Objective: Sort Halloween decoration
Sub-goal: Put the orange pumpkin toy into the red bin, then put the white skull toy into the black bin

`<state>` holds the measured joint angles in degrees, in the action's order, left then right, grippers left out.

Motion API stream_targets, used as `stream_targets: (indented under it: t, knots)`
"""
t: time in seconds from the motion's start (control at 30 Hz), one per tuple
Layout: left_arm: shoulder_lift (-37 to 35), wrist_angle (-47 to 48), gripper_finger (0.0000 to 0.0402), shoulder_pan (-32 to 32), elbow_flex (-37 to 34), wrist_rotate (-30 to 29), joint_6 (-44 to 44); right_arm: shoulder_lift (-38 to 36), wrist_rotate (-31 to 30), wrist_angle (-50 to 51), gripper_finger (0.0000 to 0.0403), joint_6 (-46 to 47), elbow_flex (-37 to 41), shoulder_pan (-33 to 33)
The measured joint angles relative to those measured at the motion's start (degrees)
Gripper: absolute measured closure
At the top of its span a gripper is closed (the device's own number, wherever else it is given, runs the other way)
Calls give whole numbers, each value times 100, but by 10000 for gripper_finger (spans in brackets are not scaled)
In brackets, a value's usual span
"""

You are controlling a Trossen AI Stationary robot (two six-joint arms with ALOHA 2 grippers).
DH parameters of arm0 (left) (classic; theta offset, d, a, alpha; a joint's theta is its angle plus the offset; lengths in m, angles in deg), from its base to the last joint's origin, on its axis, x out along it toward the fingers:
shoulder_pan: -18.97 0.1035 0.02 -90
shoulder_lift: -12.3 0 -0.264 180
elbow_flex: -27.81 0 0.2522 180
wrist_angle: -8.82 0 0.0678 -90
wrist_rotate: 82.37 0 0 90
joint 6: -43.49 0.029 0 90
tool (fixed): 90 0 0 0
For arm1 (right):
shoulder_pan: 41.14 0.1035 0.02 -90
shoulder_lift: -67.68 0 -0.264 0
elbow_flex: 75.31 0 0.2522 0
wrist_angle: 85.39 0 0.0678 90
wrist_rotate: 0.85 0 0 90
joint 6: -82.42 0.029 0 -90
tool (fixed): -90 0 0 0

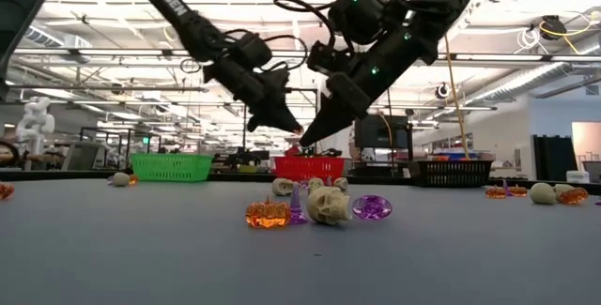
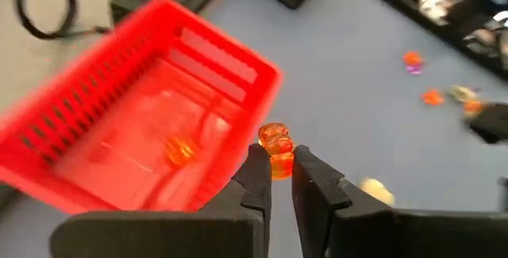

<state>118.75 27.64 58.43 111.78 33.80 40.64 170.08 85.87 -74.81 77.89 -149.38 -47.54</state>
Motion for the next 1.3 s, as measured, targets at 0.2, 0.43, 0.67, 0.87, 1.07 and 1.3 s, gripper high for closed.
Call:
stream_targets:
  t: [0.2,0.43,0.67,0.87,1.07,1.3]
  knots:
    - [928,1169,368,33,1043,-256,599,-53,3,73,403,-10,-1,-102]
    - [1421,1403,335,18,1357,-325,680,-51,3,127,403,57,-1,-141]
    - [1373,1383,286,18,1361,-547,682,-51,5,128,403,46,-1,-145]
    - [1301,1331,264,18,1362,-595,809,-51,4,127,403,41,-1,-148]
    - [981,1328,271,29,1362,-907,1133,-51,-1,129,403,40,-1,-150]
    - [449,948,322,-91,1289,-1059,1386,-51,-292,168,403,37,16,-150]
